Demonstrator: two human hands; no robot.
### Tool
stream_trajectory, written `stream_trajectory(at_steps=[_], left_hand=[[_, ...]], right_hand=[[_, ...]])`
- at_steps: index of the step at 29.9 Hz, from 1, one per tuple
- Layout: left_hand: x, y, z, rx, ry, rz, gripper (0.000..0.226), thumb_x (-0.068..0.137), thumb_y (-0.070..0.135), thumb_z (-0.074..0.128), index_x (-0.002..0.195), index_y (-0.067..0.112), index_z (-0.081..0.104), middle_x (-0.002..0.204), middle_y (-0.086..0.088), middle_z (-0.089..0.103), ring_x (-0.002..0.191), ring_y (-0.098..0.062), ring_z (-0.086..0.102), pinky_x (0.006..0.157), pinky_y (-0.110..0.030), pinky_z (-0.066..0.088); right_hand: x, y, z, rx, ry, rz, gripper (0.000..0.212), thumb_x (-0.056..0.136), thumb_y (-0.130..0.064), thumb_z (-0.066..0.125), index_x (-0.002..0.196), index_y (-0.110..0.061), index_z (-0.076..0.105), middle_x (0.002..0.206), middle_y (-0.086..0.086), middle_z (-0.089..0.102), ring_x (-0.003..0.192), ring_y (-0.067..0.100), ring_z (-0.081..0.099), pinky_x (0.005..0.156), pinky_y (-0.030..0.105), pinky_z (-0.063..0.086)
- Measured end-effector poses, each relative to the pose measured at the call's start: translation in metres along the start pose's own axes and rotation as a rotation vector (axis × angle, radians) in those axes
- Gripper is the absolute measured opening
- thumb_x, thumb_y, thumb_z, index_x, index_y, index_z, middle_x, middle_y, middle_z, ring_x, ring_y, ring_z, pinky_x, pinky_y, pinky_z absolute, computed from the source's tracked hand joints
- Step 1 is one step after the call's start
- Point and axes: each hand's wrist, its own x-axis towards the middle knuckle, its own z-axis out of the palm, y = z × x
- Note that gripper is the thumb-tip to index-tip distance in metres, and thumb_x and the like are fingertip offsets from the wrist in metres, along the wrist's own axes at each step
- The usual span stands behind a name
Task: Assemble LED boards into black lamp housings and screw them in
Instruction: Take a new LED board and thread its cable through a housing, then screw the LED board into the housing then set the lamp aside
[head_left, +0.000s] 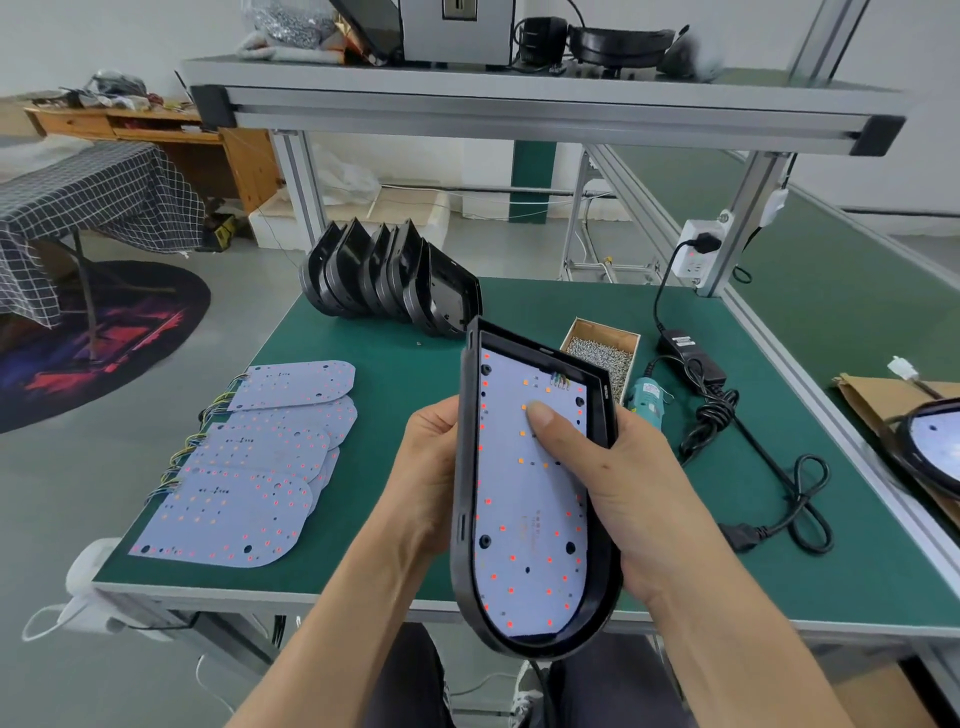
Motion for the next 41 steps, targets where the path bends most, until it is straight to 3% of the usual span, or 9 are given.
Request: stream_trajectory(at_steps=[2,5,8,13,16,21,30,36,41], left_hand=[[0.008,-0.001,-0.005,-0.071,-0.031,0.012,0.019,0.067,0.034,0.078,0.052,0.024,0.074,0.057,0.006,0.067,0.048,-0.008,0.058,0.049,-0.02,0.049],[0.024,-0.008,-0.02,0.144,0.122,0.1,0.04,0.107,0.034,0.054,0.079,0.025,0.081,0.083,0.003,0.078,0.075,-0.012,0.072,0.071,-0.031,0.056],[0.023,-0.017,-0.034,0.189,0.276,0.173,0.056,0.105,0.063,0.038,0.104,0.026,0.08,0.107,-0.001,0.079,0.105,-0.021,0.072,0.097,-0.041,0.054],[0.005,-0.032,-0.041,0.479,0.081,0.079,0.04,0.081,0.057,0.078,0.112,0.037,0.062,0.104,0.015,0.078,0.094,-0.007,0.075,0.08,-0.027,0.058],[0.009,-0.038,-0.039,0.525,0.155,0.076,0.027,0.088,0.024,0.074,0.112,0.029,0.062,0.102,0.018,0.077,0.094,-0.005,0.074,0.082,-0.031,0.057],[0.014,-0.044,-0.043,0.504,0.234,0.081,0.029,0.079,0.029,0.072,0.108,0.028,0.065,0.099,0.015,0.077,0.091,-0.008,0.075,0.077,-0.032,0.058],[0.02,-0.07,-0.048,0.623,0.314,-0.074,0.02,0.09,0.015,0.073,0.106,0.022,0.063,0.1,0.007,0.075,0.095,-0.019,0.073,0.086,-0.044,0.06],[0.049,-0.055,-0.051,0.752,0.298,-0.119,0.017,0.091,0.018,0.066,0.107,0.016,0.059,0.108,0.0,0.07,0.098,-0.022,0.068,0.089,-0.047,0.058],[0.07,-0.055,-0.049,0.838,0.253,-0.208,0.026,0.09,0.022,0.064,0.113,0.01,0.063,0.113,-0.006,0.069,0.103,-0.028,0.066,0.092,-0.043,0.057]], right_hand=[[0.009,0.002,-0.001,-0.014,0.036,-0.03,0.044,0.081,-0.037,0.087,0.116,-0.014,0.074,0.108,0.004,0.081,0.096,0.025,0.079,0.076,0.034,0.064],[0.031,0.009,-0.006,-0.096,0.118,-0.11,0.023,0.092,-0.023,0.081,0.113,-0.018,0.076,0.104,-0.003,0.081,0.093,0.017,0.079,0.07,0.024,0.061],[0.052,0.019,-0.013,-0.17,0.174,-0.16,0.018,0.093,-0.014,0.079,0.11,-0.019,0.075,0.1,-0.008,0.081,0.09,0.012,0.078,0.067,0.019,0.059],[0.067,0.037,-0.013,-0.311,0.164,-0.214,0.017,0.091,-0.014,0.08,0.104,-0.025,0.076,0.098,-0.012,0.081,0.09,0.008,0.078,0.073,0.022,0.06],[0.07,0.041,-0.013,-0.318,0.132,-0.2,0.021,0.09,-0.017,0.081,0.109,-0.024,0.075,0.103,-0.008,0.08,0.096,0.011,0.077,0.082,0.033,0.061],[0.059,0.052,-0.028,-0.366,0.006,-0.082,0.03,0.089,-0.013,0.083,0.113,-0.025,0.071,0.102,-0.016,0.08,0.091,0.006,0.077,0.066,0.015,0.056],[0.057,0.082,-0.031,-0.663,0.078,0.005,0.019,0.09,-0.026,0.08,0.108,-0.024,0.075,0.101,-0.011,0.079,0.092,0.006,0.074,0.083,0.034,0.059],[0.055,0.066,-0.062,-1.162,0.48,-0.201,0.037,0.099,-0.047,0.063,0.123,-0.02,0.069,0.099,-0.001,0.061,0.088,0.023,0.058,0.077,0.035,0.042],[0.078,0.051,-0.097,-1.521,0.466,0.274,0.063,0.098,-0.056,0.061,0.135,-0.007,0.045,0.123,0.017,0.063,0.11,0.042,0.064,0.074,0.04,0.041]])
